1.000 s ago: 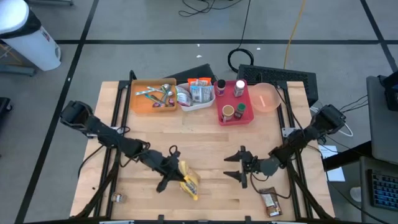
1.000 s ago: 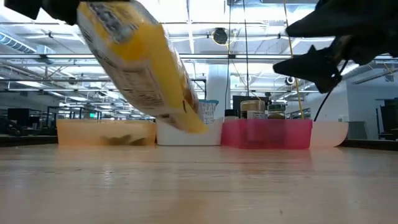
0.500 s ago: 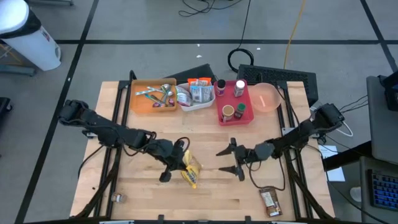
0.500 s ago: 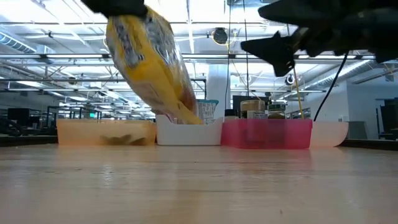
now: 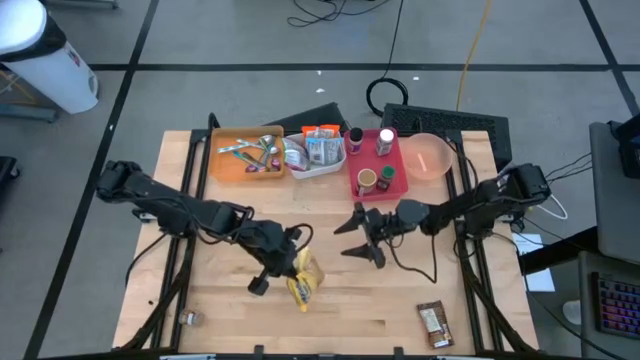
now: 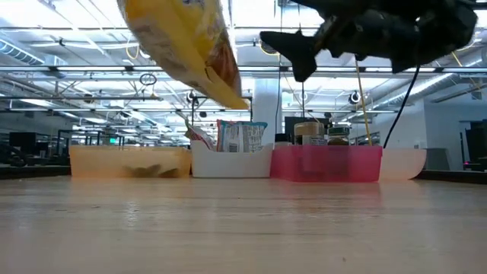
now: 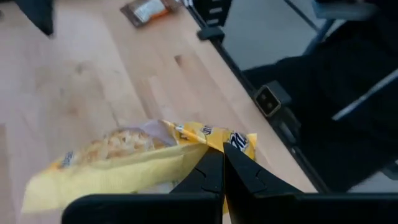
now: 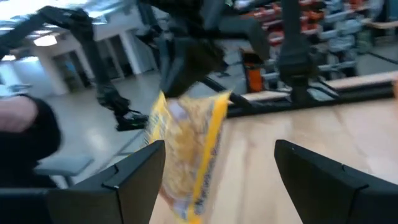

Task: Pick & Place Food Item
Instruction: Put the yellow noodle pack into the white bin

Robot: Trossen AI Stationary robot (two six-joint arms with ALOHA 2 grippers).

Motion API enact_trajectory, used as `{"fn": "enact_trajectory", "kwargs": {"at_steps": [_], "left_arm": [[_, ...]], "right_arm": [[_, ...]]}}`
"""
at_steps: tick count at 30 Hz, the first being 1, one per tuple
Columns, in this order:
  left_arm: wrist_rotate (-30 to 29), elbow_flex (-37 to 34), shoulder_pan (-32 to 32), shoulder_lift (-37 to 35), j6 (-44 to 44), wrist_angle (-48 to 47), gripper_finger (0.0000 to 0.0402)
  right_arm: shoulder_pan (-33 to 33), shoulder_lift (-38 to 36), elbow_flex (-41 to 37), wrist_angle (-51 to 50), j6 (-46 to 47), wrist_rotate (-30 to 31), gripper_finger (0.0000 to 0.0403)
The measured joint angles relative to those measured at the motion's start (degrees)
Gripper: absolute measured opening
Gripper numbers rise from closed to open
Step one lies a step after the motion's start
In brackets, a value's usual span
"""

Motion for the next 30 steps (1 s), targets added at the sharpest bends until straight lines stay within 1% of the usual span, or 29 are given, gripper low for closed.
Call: {"fn": "enact_trajectory", "kwargs": {"at_steps": [4,6,9,11,16,19,25,28,30], "left_arm": [[1.0,1.9,0.0,1.9,1.2,-1.2,0.0001],[1.3,3.1,-0.1,3.4,1.3,-1.9,0.0001],[4.3,4.7,-0.1,5.6,1.6,-2.9,0.0001],[5.3,6.1,-0.4,7.1,1.9,-2.3,0.0001],[5.0,9.7,-1.4,10.0,4.7,-5.0,0.0],[5.1,12.6,-1.5,11.5,6.6,-6.4,0.0],[4.8,17.5,-1.0,13.8,10.0,-10.8,0.0],[4.6,18.2,-0.7,14.1,10.3,-12.1,0.0],[3.1,18.2,-0.6,14.1,10.4,-12.5,0.0]], "right_arm": [[-0.9,0.0,4.8,-6.6,0.2,-5.4,0.0293],[-1.0,0.0,6.9,-10.0,0.0,-6.7,0.0293],[-1.0,0.0,8.2,-11.4,-0.8,-6.9,0.0293],[-1.0,0.0,8.2,-11.6,-1.1,-6.9,0.0293],[-0.9,0.2,8.1,-12.7,-0.5,-6.9,0.0293],[-0.5,1.5,8.1,-12.2,-0.4,-6.9,0.0293],[0.2,6.5,8.1,-5.2,1.7,-9.9,0.0293],[0.1,9.4,8.1,1.3,4.3,-13.0,0.0293],[0.2,11.0,8.1,5.1,5.7,-14.5,0.0293]]}}
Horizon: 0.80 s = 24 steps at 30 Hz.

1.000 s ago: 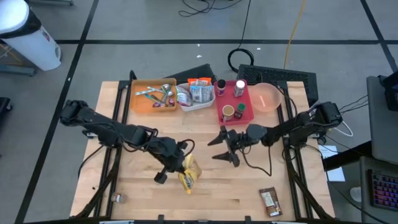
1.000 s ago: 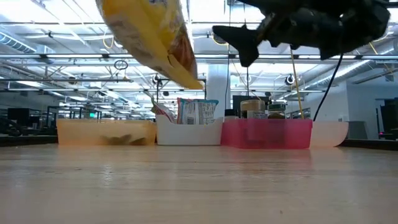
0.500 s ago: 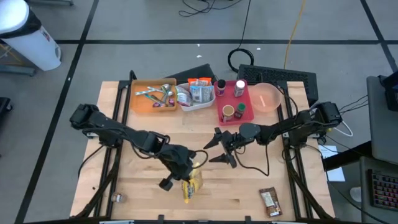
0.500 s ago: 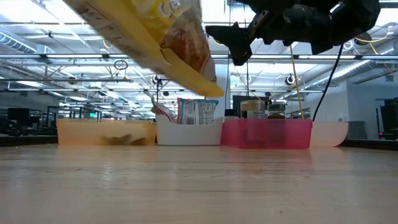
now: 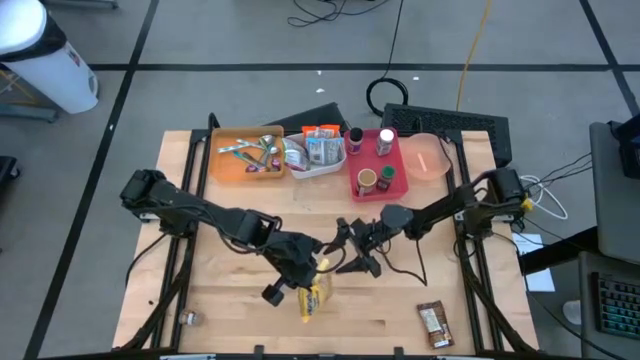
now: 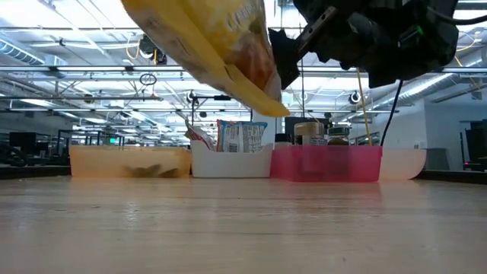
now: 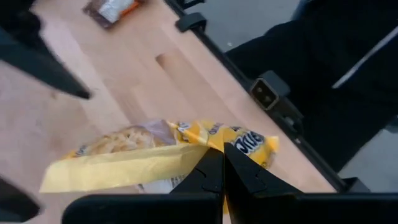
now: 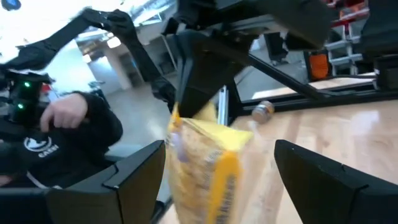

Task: Pick & Place Food Item
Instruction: Put the yellow noodle pack into the white bin

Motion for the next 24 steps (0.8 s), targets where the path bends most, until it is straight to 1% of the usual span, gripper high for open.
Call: {"fn": "enact_trajectory", "kwargs": {"at_steps": [5,9,13,18,24], "left_arm": [[-0.9,0.0,0.4,0.0,0.5,-0.2,0.0],[-0.9,0.0,1.1,0.0,1.4,-0.3,0.0],[-1.2,0.0,2.0,0.0,1.3,-0.2,0.0],[-1.2,0.0,2.4,0.0,1.3,-0.3,0.0],[-1.3,0.0,2.4,0.0,1.2,-0.2,0.0]], "right_arm": [[0.0,2.2,0.0,4.2,2.0,-0.3,0.0293],[0.0,2.3,0.1,3.9,2.0,-1.4,0.0289],[0.4,2.3,1.2,3.7,1.9,-1.5,0.0274],[0.7,2.3,1.6,1.9,1.8,-1.2,0.0234],[0.7,2.3,1.7,1.7,2.0,-1.1,0.0164]]}}
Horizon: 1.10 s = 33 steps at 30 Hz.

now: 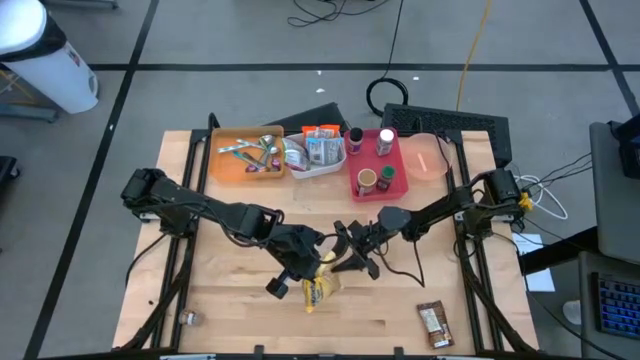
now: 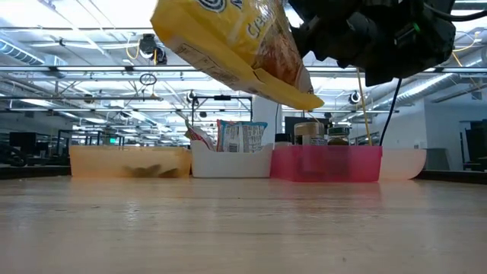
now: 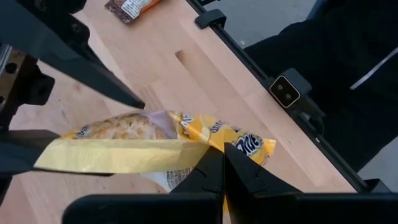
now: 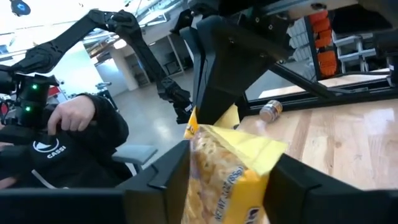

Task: Pick & Place Food Item
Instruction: Put the yellow noodle pack into the white bin

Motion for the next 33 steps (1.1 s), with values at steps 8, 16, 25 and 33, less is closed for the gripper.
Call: {"fn": "enact_trajectory", "kwargs": {"at_steps": [8,16,25,33], "left_arm": [[-2.2,0.0,0.0,0.0,-0.3,0.0,0.0001],[-4.1,0.0,0.7,0.0,-6.1,0.5,0.0005],[-1.0,0.0,3.1,-0.1,-10.5,0.5,0.007],[1.5,4.1,5.0,-0.1,-13.9,-5.3,0.0163]], "right_arm": [[0.0,0.0,0.0,-2.9,0.0,3.2,0.0064],[0.0,0.0,0.0,-2.7,-0.6,3.5,0.0006],[0.0,-0.2,0.0,-3.0,-0.4,5.8,0.0001],[0.0,-0.3,0.0,-2.8,-1.0,5.9,0.0]]}}
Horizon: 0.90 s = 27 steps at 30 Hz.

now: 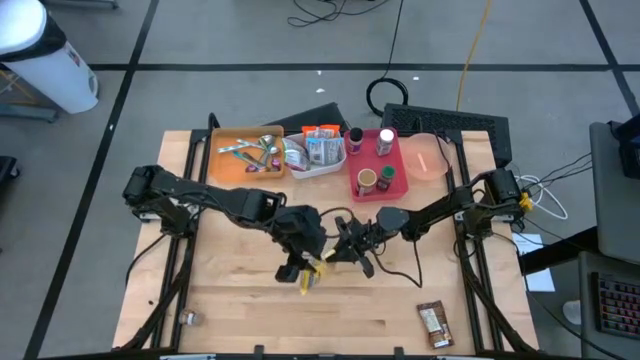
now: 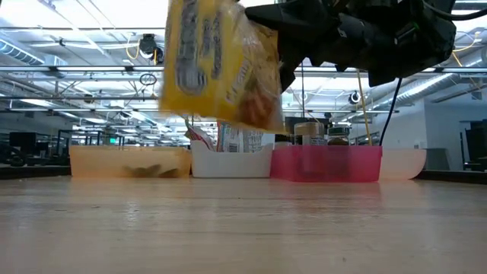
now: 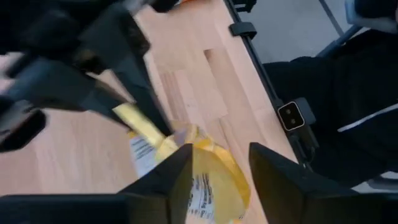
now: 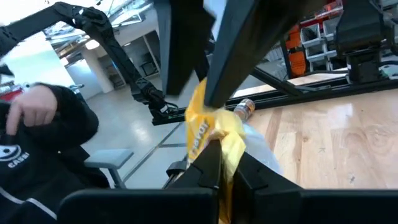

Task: Pick & Place Food Item
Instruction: Put the yellow noodle pack into the white bin

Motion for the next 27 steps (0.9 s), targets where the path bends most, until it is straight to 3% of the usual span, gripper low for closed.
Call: {"fn": "enact_trajectory", "kwargs": {"at_steps": [9,19,27], "left_arm": [[-2.2,6.8,2.7,-0.1,-1.3,-5.8,0.0224],[-3.6,6.8,5.6,0.5,-6.3,-9.9,0.0228],[-5.3,6.7,6.2,0.5,-7.1,-11.2,0.0228]], "right_arm": [[-0.1,-0.3,0.0,-0.5,-5.6,5.6,0.0],[0.0,-3.7,0.0,-5.9,-16.0,16.5,0.0],[0.0,-7.9,0.0,-8.1,-18.7,16.8,0.0]]}}
